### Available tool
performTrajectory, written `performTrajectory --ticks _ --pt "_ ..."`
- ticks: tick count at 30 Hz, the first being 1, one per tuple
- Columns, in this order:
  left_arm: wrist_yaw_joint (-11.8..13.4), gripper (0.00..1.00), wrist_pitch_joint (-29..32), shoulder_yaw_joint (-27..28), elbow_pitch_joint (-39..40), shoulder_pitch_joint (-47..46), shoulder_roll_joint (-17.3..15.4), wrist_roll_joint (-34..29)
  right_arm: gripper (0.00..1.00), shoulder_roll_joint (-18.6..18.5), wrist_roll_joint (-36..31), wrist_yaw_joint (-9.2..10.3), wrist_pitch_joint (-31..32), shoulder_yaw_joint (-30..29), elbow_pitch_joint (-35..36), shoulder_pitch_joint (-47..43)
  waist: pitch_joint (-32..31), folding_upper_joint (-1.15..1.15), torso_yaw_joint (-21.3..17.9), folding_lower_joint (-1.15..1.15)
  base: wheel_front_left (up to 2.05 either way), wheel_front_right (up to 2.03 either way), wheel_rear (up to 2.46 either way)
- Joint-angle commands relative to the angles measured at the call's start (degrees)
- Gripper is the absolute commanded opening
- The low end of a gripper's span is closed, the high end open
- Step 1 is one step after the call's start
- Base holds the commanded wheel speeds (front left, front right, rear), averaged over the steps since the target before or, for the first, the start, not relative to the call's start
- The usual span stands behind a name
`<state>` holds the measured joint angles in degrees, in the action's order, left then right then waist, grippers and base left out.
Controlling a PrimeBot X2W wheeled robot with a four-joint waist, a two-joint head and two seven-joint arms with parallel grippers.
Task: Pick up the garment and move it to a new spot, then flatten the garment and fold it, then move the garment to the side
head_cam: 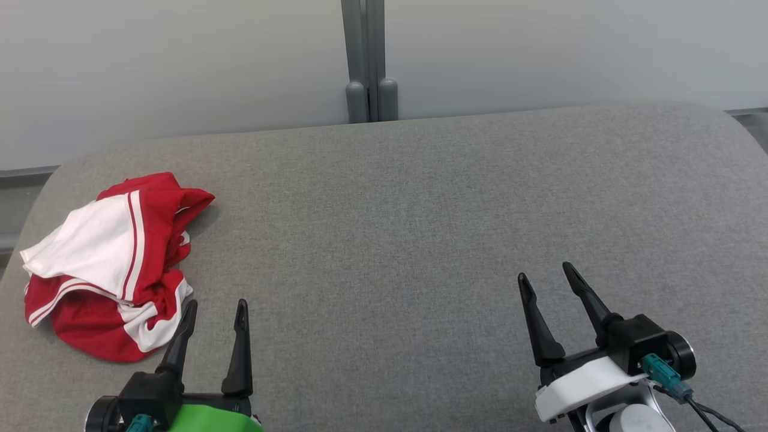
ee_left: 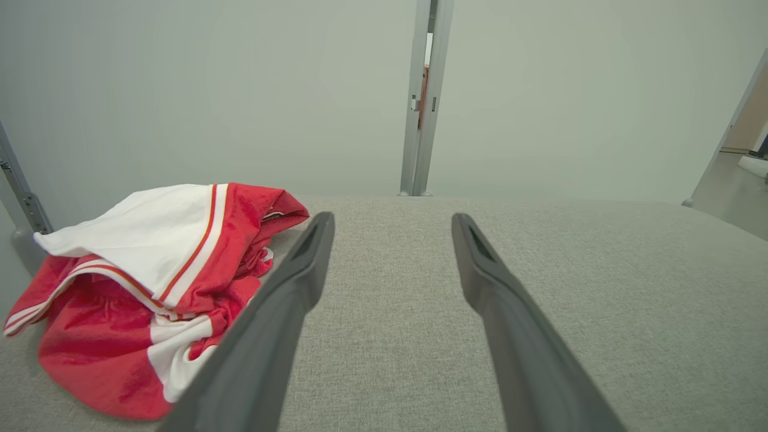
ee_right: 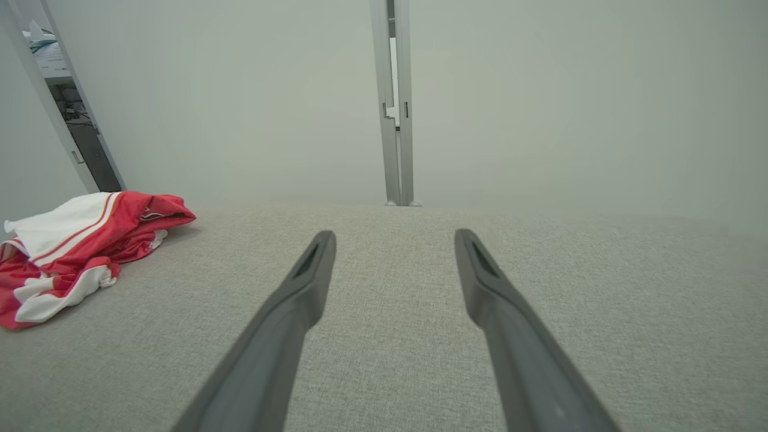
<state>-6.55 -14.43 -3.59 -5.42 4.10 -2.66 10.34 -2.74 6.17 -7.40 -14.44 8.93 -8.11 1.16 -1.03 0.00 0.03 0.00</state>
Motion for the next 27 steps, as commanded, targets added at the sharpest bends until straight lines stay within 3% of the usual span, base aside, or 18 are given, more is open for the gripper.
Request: performTrajectory --ticks 1,27 --pt "-0.17 1.0 -0.43 -0.08 0.22 0.59 -0.39 -1.08 1.0 -0.25 -1.17 -0.16 -0.48 0.22 0.06 -0.73 -0.08 0.0 0.01 0.0 0.0 0.0 0.0" --pt "0.21 1.0 -0.81 -0.33 0.08 1.15 -0.39 -2.03 1.0 -0.23 -2.45 -0.1 -0.8 0.65 -0.69 -0.83 -0.73 0.0 0.04 0.0 0.0 0.0 0.0"
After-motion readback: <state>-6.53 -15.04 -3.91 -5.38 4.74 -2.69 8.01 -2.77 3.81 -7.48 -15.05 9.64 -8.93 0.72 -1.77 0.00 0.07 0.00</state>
